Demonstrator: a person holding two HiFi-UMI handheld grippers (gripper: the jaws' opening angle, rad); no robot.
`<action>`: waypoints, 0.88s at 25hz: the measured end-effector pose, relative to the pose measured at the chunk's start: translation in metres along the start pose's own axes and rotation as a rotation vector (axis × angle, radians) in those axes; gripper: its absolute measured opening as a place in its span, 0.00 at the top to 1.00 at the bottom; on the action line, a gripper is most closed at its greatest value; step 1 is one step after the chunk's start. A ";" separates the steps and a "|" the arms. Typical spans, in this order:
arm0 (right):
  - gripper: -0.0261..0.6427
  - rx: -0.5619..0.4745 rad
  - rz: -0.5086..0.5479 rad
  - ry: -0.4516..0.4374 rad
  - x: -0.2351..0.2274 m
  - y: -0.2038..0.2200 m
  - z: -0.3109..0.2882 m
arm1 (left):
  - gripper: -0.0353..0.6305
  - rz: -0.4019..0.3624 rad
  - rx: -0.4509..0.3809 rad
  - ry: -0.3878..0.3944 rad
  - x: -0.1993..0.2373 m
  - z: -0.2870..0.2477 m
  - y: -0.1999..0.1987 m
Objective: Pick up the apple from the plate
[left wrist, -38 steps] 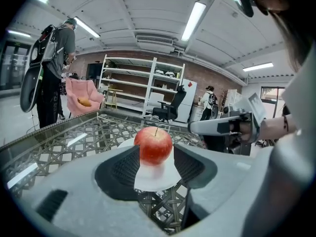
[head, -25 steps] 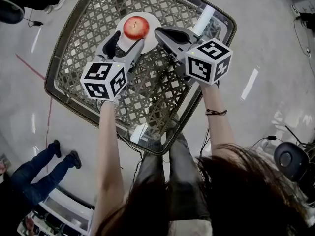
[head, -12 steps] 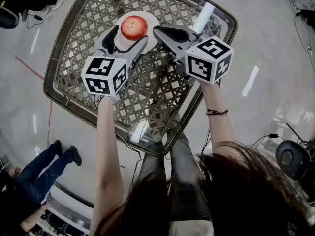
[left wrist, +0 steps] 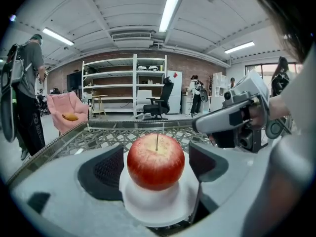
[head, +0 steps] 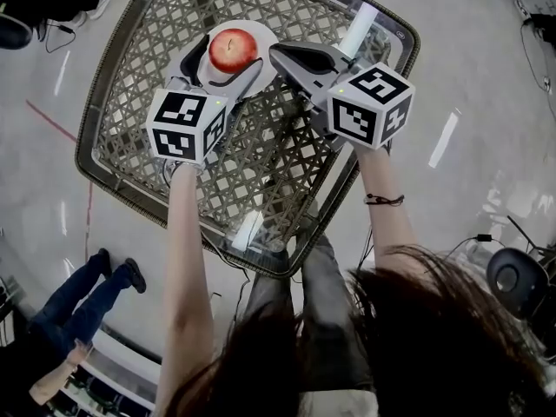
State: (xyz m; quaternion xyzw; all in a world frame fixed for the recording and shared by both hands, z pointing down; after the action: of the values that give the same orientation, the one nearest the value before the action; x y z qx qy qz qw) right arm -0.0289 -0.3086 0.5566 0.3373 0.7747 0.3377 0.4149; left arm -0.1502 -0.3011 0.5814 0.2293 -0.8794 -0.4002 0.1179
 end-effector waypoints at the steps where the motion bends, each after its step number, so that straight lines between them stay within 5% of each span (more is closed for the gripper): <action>1: 0.95 -0.001 -0.001 -0.001 0.000 0.000 0.000 | 0.34 -0.002 0.002 0.002 0.000 -0.001 -0.001; 22: 0.95 -0.008 -0.013 -0.005 -0.008 0.000 0.000 | 0.34 -0.027 0.058 -0.025 0.003 -0.016 -0.002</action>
State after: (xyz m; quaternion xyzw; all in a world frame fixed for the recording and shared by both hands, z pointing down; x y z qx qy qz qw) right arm -0.0255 -0.3146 0.5600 0.3314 0.7743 0.3374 0.4206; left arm -0.1458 -0.3145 0.5905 0.2393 -0.8890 -0.3787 0.0948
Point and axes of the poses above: the fingertips, and each gripper's own axes: z backward along the fingers, x to its left, y out of its underside, the point moved 5 cm from there along z, backward along the fingers, and after that the axes turned 14 degrees about x, right-handed, at the moved point
